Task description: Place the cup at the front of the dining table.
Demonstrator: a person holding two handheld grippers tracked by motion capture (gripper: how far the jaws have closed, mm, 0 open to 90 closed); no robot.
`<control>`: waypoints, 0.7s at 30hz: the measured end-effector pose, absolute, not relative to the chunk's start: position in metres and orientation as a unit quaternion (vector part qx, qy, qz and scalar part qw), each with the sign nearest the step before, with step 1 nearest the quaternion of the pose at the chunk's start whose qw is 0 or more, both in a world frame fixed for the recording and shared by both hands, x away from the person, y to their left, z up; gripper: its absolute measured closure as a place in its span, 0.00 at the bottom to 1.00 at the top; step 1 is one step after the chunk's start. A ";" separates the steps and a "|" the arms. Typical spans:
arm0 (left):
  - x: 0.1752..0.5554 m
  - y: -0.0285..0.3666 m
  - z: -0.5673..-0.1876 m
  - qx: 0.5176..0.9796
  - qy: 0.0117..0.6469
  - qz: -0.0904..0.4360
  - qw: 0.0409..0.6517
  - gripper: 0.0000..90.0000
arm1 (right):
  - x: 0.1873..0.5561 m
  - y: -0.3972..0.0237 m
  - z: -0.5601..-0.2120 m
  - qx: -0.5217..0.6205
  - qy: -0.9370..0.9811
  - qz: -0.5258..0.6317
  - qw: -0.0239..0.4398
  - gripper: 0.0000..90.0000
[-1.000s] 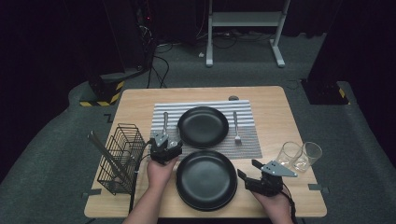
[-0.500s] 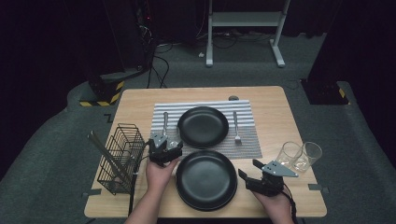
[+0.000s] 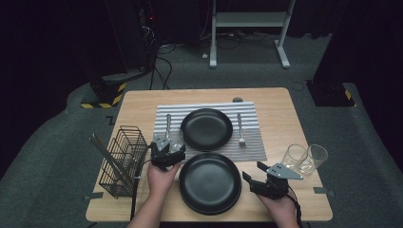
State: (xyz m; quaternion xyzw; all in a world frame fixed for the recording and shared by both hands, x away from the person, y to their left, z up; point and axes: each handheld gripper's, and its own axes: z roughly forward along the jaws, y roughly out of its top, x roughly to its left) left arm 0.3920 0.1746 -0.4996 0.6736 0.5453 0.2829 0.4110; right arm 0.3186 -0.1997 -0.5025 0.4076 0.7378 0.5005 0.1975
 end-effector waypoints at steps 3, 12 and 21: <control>0.391 0.174 -0.499 0.674 0.546 0.283 0.410 0.25 | 0.318 -0.200 -0.504 0.409 0.739 0.498 0.195 0.30; 0.384 0.175 -0.494 0.678 0.544 0.279 0.407 0.27 | 0.319 -0.200 -0.504 0.409 0.742 0.495 0.194 0.30; 0.362 0.176 -0.490 0.672 0.534 0.294 0.421 0.42 | 0.319 -0.200 -0.503 0.409 0.740 0.498 0.195 0.31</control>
